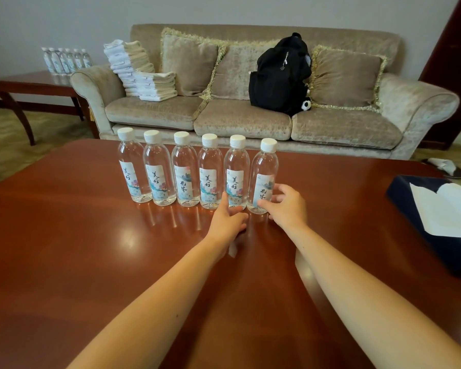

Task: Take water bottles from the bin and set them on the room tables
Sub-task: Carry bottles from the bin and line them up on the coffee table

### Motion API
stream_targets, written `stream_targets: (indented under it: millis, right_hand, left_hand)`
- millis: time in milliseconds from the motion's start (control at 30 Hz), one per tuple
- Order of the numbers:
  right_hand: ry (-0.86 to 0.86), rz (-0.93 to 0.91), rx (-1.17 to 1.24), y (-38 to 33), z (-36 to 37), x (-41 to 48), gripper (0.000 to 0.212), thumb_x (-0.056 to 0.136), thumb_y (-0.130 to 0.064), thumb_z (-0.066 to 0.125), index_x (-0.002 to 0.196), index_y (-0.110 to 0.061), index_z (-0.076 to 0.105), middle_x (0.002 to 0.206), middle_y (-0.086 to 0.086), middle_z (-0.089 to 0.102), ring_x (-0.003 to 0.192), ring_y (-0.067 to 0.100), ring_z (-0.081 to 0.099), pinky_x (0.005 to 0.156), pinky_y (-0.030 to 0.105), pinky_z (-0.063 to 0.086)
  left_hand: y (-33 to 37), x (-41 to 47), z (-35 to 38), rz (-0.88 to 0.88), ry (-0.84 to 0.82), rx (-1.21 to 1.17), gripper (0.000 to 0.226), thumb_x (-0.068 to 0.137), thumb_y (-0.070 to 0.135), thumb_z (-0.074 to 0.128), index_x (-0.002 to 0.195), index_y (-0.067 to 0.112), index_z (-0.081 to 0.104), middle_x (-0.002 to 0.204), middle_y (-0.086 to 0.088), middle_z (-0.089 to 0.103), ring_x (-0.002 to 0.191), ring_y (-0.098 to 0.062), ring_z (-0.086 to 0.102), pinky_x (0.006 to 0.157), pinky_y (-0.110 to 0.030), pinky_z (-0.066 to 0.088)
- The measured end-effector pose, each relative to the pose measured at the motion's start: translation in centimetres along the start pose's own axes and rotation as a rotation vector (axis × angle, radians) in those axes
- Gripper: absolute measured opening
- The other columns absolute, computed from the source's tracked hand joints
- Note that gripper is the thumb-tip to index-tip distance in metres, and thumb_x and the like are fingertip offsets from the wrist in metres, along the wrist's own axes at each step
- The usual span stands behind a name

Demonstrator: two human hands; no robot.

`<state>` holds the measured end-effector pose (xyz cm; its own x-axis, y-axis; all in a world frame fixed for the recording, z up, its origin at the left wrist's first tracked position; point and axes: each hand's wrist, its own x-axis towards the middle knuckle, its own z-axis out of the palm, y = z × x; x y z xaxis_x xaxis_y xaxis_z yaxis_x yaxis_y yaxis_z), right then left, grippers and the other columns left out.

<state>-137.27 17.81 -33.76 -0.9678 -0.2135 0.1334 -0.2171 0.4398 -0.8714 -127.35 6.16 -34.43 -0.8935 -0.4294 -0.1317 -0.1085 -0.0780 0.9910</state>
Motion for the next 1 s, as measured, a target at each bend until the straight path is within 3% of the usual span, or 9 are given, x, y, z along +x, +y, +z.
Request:
stream_targets:
  millis: [233,400,600,700,800,933,1000]
  right_hand:
    - [0.019,-0.006,-0.026,-0.5,0.2,0.0,0.056,0.073,-0.027,0.084,0.125,-0.021,0.064,0.087,-0.005,0.072,0.077,0.019,0.071,0.074,0.047,0.061]
    - [0.017,-0.010,-0.061,-0.9,0.2,0.1,0.048,0.077,-0.026,0.081,0.122,-0.023,0.065,0.089,-0.005,0.073,0.075,0.021,0.071,0.073,0.040,0.059]
    - [-0.114,-0.046,-0.073,-1.4,-1.0,-0.9,0.055,0.081,-0.019,0.078,0.132,-0.023,0.059,0.106,-0.006,0.070,0.092,0.009,0.061,0.080,0.029,0.049]
    - [-0.216,-0.052,-0.091,-1.7,-1.2,-1.9,0.053,0.079,-0.020,0.079,0.128,-0.026,0.060,0.116,-0.006,0.071,0.105,0.015,0.067,0.090,0.036,0.053]
    - [-0.284,-0.084,-0.246,-2.2,-1.9,-3.2,0.058,0.081,-0.027,0.076,0.135,-0.025,0.057,0.132,-0.003,0.063,0.122,0.021,0.059,0.101,0.038,0.048]
    - [-0.414,-0.170,-0.537,-3.4,-4.0,-5.4,0.080,0.085,-0.038,0.073,0.153,-0.019,0.035,0.158,0.005,0.033,0.143,0.025,0.035,0.113,0.037,0.033]
    - [-0.502,-0.214,-0.720,-3.7,-4.8,-6.5,0.090,0.085,-0.044,0.072,0.157,-0.020,0.024,0.165,0.006,0.018,0.151,0.027,0.018,0.121,0.041,0.022]
  left_hand:
    - [-0.3,0.2,-0.1,0.011,-0.005,-0.006,0.080,0.089,-0.001,0.055,0.152,0.037,0.024,0.127,-0.009,0.061,0.113,-0.023,0.064,0.099,-0.043,0.052]
    - [-0.2,0.2,-0.1,0.014,-0.004,-0.012,0.077,0.088,-0.002,0.055,0.149,0.039,0.030,0.125,-0.009,0.062,0.112,-0.027,0.065,0.097,-0.045,0.054]
    - [0.3,-0.3,0.1,0.006,-0.004,-0.005,0.069,0.089,0.002,0.058,0.147,0.033,0.034,0.122,-0.007,0.060,0.112,-0.021,0.061,0.098,-0.041,0.053]
    - [0.8,-0.9,0.0,-0.040,0.009,0.023,0.068,0.092,0.004,0.059,0.151,0.021,0.029,0.114,0.001,0.056,0.103,-0.016,0.060,0.092,-0.035,0.053]
    - [1.6,-2.0,-0.6,-0.060,-0.009,0.196,0.071,0.092,0.010,0.063,0.152,0.012,0.026,0.128,-0.005,0.054,0.090,-0.009,0.058,0.086,-0.031,0.053]
    - [2.4,-3.7,-2.2,0.026,-0.090,0.544,0.074,0.090,0.017,0.067,0.153,0.011,0.027,0.146,-0.009,0.047,0.127,-0.021,0.051,0.103,-0.032,0.044]
    - [2.7,-4.6,-3.0,0.066,-0.154,0.754,0.077,0.090,0.024,0.069,0.153,0.012,0.026,0.150,-0.009,0.043,0.131,-0.022,0.049,0.107,-0.034,0.041]
